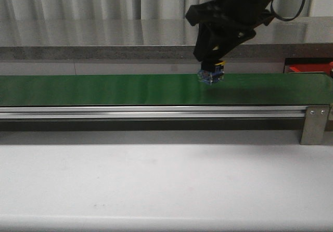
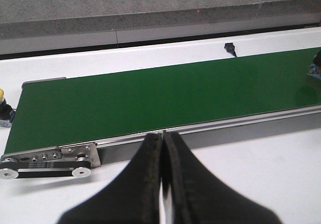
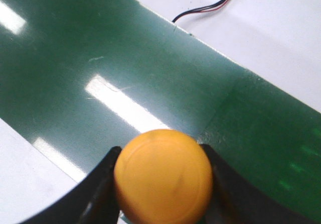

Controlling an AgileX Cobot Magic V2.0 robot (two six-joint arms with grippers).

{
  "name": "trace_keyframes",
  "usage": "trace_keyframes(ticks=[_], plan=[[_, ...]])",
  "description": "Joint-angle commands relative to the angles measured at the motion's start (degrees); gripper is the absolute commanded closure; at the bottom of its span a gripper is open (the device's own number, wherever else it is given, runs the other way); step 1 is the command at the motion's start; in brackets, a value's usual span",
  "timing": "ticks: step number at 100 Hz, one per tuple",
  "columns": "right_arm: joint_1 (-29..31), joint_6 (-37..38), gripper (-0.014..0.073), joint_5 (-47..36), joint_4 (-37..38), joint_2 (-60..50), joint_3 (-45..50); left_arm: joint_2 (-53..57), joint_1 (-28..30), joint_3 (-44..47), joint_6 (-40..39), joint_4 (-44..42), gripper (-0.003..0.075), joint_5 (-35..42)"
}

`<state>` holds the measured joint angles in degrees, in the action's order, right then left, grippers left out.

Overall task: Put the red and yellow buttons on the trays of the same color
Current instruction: 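Grasp the yellow button on the belt with the right gripper and lift, then lower the yellow button into the yellow tray and open the right gripper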

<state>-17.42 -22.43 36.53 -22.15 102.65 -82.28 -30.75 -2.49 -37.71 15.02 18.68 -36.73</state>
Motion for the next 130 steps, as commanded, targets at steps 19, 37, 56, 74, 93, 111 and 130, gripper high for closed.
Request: trace_keyframes(ticks=[19,37,56,74,93,111,130], plan=[[5.5,0.3,0.0476,-5.4,-1.3,-12.0,7.1,-0.1,-0.5,-1.4,-0.5,1.1,0.0741,4.1],[12.6,0.4,0.0476,-5.9,-1.9,-16.1,11.8,-0.1,-0.5,-1.4,-0.5,1.1,0.0741,4.1],[22.0,1.8,0.0476,-5.8,-1.9,-17.3,13.4,-0.1,-0.5,-1.4,-0.5,1.1,0.0741,4.1],[29.6,1.8,0.0476,-7.2,-1.9,-17.3,13.4,-0.1,-0.5,-1.4,-0.5,1.1,0.0741,4.1],[36.0,1.8,0.0476,-9.4,-1.9,-17.0,13.5,-0.1,-0.5,-1.4,-0.5,1.1,0.0741,4.1],[41.0,1.8,0.0476,-11.1,-1.9,-16.8,13.5,-0.1,-0.5,-1.4,-0.5,1.1,0.0741,4.1],[43.6,1.9,0.0476,-11.7,-2.8,-13.4,13.5,-0.1,-0.5,-1.4,-0.5,1.1,0.0741,4.1]])
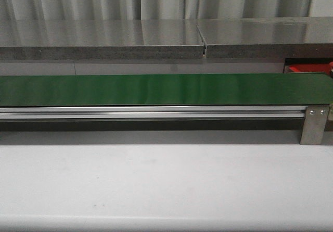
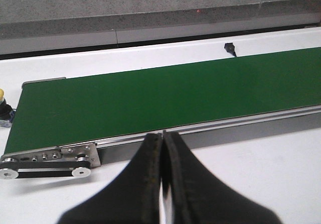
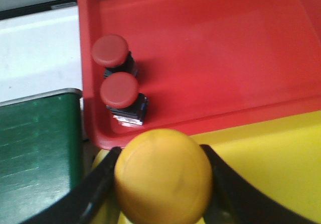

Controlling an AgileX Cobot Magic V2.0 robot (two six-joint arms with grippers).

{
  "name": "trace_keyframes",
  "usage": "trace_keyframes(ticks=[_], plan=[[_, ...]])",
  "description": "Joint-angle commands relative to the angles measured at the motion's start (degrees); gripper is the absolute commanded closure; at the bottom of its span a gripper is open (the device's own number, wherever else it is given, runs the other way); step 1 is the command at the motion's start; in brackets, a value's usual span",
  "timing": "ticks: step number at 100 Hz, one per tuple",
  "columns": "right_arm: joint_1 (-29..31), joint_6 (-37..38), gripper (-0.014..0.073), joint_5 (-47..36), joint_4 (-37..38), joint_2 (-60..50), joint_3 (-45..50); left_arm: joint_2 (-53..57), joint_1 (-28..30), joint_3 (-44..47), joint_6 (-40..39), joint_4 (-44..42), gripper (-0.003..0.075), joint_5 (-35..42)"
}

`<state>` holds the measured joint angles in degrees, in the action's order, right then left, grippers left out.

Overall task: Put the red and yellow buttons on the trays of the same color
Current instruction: 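Lower the yellow button into the yellow tray and open the right gripper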

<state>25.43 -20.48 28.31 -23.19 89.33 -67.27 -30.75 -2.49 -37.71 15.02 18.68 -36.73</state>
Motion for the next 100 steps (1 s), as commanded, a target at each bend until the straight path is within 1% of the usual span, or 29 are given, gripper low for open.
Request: trace_keyframes(ticks=[1,30,84,91,100], plan=[[0.8,-0.1,0.0476,-3.5,-1.9,0.1,-1.5,-0.1,-0.5,-1.4,-0.5,1.1,0.0741,4.1],[0.8,-0.1,0.0476,-7.7,-4.0,6.6,-1.5,-0.1,-0.5,-1.4,-0.5,1.1,0.0741,4.1],[0.8,-0.1,0.0470,-8.9,-6.0,14.6,-1.5,-0.1,-0.5,-1.4,-0.5,1.1,0.0741,4.1],[0.8,-0.1,0.0431,-8.9,-6.0,14.6,-1.5,-0.1,-0.5,-1.4,-0.5,1.1,0.0741,4.1],[0.8,-0.1,0.0300,-9.3,-6.1,14.6,-1.5,-0.1,-0.5,-1.4,-0.5,1.1,0.0741,4.1]])
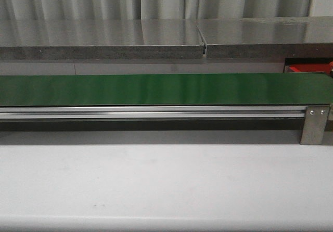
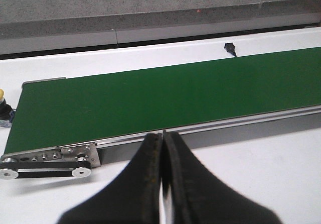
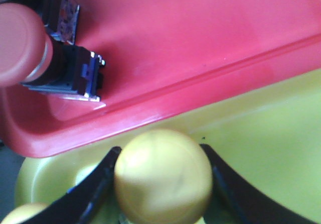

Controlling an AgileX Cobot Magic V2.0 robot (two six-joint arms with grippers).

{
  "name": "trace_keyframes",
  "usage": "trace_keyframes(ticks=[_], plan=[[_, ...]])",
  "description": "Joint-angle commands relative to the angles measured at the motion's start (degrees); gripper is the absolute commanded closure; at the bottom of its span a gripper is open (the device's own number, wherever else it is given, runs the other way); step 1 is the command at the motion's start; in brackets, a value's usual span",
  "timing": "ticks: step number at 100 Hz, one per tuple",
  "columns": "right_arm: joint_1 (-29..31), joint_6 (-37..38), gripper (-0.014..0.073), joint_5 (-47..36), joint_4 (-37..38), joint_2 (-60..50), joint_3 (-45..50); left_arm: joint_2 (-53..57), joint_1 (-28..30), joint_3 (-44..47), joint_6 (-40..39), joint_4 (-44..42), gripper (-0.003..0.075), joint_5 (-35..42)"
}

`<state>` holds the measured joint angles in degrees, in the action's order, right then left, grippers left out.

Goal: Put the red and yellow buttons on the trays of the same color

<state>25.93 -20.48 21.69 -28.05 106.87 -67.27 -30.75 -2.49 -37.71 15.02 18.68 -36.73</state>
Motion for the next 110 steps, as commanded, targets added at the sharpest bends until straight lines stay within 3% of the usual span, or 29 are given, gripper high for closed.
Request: trace_keyframes(ticks=[1,8,15,77,82,89,105,110], plan=[[0.2,-0.1,0.0277,-2.6,-1.3,-2.9,-1.5,-0.1,-0.5,-1.4,-0.5,1.1,0.0741,4.1],[0.2,-0.1,0.0176,-2.6,-1.3,-2.9,-1.5,-0.1,-0.5,-1.4,-0.5,1.1,0.0741,4.1],[0.2,-0.1,0.0133,-2.6,-1.3,-3.0,-1.5,-0.1,-0.5,-1.4,-0.5,1.1,0.0741,4.1],[0.2,-0.1,0.0144,-0.5,0.3,-13.6,-1.5,-0.1,-0.5,-1.4,-0.5,1.1,0.0741,4.1],[-0.2,-0.3,0.0179,0.2,0.6,-15.1,-1.5,-0.1,-0.5,-1.4,-0.5,1.1,0.0741,4.1],[-1.0,-0.9,0.0292,1.3,1.3,-17.3,-1.5,-0.1,-0.5,-1.4,-0.5,1.1,0.0741,4.1],[-5.0,-1.3,0.0639,3.4,4.3,-22.7,-1.5,-0.1,-0.5,-1.4,-0.5,1.1,0.0741,4.1],[-6.1,-1.2,0.0659,4.0,5.0,-24.5,-1.4,-0.1,-0.5,-1.4,-0.5,1.1,0.0741,4.1]])
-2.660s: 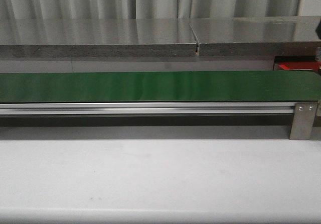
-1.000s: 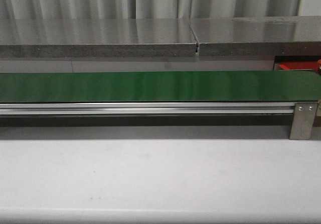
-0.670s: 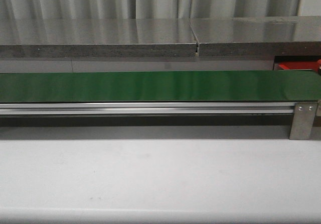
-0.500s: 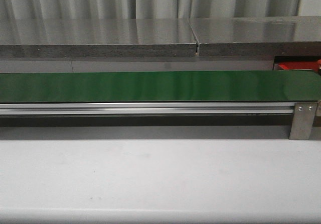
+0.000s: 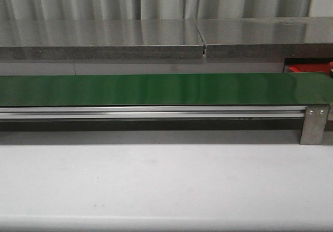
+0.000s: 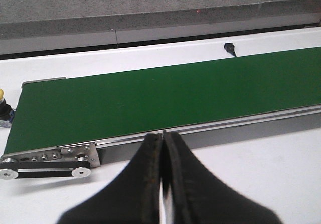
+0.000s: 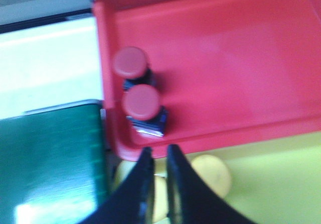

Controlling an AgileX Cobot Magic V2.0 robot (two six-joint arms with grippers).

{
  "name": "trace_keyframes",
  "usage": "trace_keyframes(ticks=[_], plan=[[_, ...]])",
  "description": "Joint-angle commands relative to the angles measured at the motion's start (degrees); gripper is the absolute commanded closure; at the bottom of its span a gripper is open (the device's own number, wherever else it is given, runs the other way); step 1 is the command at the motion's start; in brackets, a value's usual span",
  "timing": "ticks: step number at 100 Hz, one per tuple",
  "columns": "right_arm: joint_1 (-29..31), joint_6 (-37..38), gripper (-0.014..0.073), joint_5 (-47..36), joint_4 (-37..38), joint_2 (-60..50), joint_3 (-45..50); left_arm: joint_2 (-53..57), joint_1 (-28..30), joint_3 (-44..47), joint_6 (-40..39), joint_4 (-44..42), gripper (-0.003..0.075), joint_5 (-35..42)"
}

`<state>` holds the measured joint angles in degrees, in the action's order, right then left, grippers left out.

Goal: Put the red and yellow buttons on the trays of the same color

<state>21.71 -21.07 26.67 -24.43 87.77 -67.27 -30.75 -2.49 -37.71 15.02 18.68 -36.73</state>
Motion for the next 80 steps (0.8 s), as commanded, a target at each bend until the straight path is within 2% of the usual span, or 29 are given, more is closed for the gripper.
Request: trace_keyframes(ticks=[1,19,51,80], plan=[[-2.3,-0.7,0.0656,-1.0,1.5,-5.6,-1.3,-0.1,-0.5,-1.4,-0.5,1.1,0.0741,4.1],[-7.2,-0.7,0.0662,-2.1,2.5,-12.7,2.8,-0.1,-0.5,-1.4,-0.5,1.1,0.0741,4.1],[-14.8,-0.7,0.0662,-6.4,3.1,-25.6,17.7,-0.1,-0.5,-1.4,-0.5,1.1,0.0741,4.1],[-16.3,-0.7,0.0662,-7.1,3.1,-38.4,27.8,-0.1,-0.5,-1.4,-0.5,1.1,0.0741,4.2]])
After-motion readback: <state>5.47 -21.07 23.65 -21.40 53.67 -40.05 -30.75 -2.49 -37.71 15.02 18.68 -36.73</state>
